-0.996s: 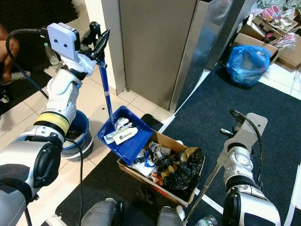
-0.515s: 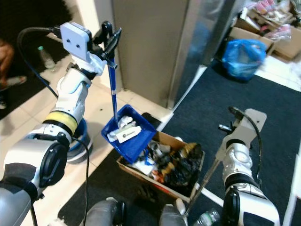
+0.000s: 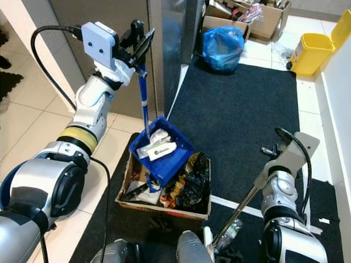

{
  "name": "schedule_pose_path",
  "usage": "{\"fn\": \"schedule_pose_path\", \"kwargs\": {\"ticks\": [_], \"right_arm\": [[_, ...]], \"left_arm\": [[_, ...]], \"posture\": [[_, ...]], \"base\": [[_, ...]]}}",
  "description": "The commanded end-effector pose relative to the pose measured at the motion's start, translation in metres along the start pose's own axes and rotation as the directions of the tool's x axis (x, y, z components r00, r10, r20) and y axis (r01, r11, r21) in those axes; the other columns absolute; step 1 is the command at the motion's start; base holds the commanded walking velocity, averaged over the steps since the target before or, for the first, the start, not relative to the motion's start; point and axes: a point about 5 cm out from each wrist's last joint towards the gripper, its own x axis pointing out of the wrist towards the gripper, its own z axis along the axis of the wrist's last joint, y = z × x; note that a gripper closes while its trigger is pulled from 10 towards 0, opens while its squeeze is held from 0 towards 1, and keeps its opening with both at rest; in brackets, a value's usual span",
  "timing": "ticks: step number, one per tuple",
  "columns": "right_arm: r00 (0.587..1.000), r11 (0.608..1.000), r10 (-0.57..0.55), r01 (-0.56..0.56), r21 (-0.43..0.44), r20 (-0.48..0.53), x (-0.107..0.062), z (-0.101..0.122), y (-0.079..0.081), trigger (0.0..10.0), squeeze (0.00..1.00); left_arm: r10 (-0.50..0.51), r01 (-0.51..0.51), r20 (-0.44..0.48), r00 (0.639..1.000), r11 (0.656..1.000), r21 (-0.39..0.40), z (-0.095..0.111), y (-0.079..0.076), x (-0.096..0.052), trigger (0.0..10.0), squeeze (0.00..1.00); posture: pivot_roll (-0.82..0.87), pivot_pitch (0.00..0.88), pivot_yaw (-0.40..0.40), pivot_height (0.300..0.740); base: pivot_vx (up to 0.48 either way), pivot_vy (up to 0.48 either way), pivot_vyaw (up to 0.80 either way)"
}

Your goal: Sweep floor

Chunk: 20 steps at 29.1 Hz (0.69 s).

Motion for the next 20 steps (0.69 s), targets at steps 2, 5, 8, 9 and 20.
{"fn": "schedule_pose_path", "kwargs": {"ticks": [2,5,8,9,20], "right_arm": [[1.000,0.999,-0.030,0.030,0.018,0.005,-0.002,-0.001,-0.007,10.0,0.00],[0.999,0.999,-0.043,0.043,0.031,0.008,-0.002,-0.001,-0.009,10.0,0.00],[0.999,0.999,-0.045,0.045,0.027,0.013,-0.002,-0.001,-0.009,10.0,0.00],[0.999,0.999,-0.044,0.044,0.025,0.015,-0.003,-0.001,-0.009,10.0,0.00],[0.999,0.998,-0.050,0.049,0.031,0.017,-0.003,-0.002,-0.010,10.0,0.00]], "left_arm": [[-0.082,0.078,0.064,0.995,0.995,0.063,0.016,-0.008,0.014,10.0,0.00],[-0.109,0.104,0.073,0.991,0.992,0.066,0.017,-0.014,0.017,10.0,0.00],[-0.137,0.131,0.086,0.987,0.989,0.073,0.018,-0.021,0.019,10.0,0.00],[-0.145,0.138,0.091,0.985,0.988,0.074,0.019,-0.022,0.019,10.0,0.00],[-0.299,0.280,0.103,0.949,0.945,0.171,0.020,-0.045,0.019,10.0,0.00]], "posture": [[0.05,0.047,0.056,0.740],[0.05,0.047,0.056,0.740],[0.05,0.047,0.060,0.740],[0.05,0.047,0.060,0.740],[0.05,0.048,0.064,0.740]], "base": [[0.000,0.000,-0.80],[0.000,0.000,-0.80],[0.000,0.000,-0.27],[0.000,0.000,0.00],[0.000,0.000,0.00]]}}
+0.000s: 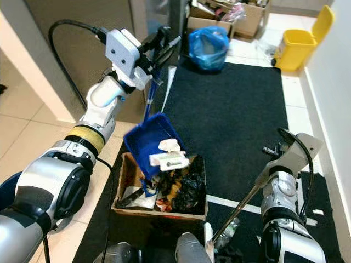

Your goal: Sweep floor

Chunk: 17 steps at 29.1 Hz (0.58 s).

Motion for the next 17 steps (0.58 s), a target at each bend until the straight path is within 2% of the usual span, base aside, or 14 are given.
{"fn": "schedule_pose_path", "kwargs": {"ticks": [1,5,17], "right_arm": [[1.000,1.000,-0.005,0.005,0.011,0.002,-0.001,-0.001,0.000,10.0,0.00],[1.000,1.000,-0.005,0.005,0.016,0.007,-0.001,-0.001,0.001,10.0,0.00],[1.000,1.000,0.005,-0.005,0.014,0.004,0.000,0.000,0.005,10.0,0.00]], "left_arm": [[-0.072,0.067,0.057,0.996,0.995,0.080,0.011,-0.006,0.006,10.0,0.00],[-0.139,0.129,0.064,0.988,0.982,0.135,0.013,-0.013,0.006,10.0,0.00],[-0.163,0.149,0.098,0.982,0.979,0.139,0.015,-0.022,0.007,10.0,0.00]], "posture": [[0.05,0.047,0.064,0.740],[0.05,0.047,0.064,0.740],[0.06,0.038,0.064,0.740]], "base": [[0.000,0.000,0.00],[0.000,0.000,0.00],[0.000,0.000,0.00]]}}
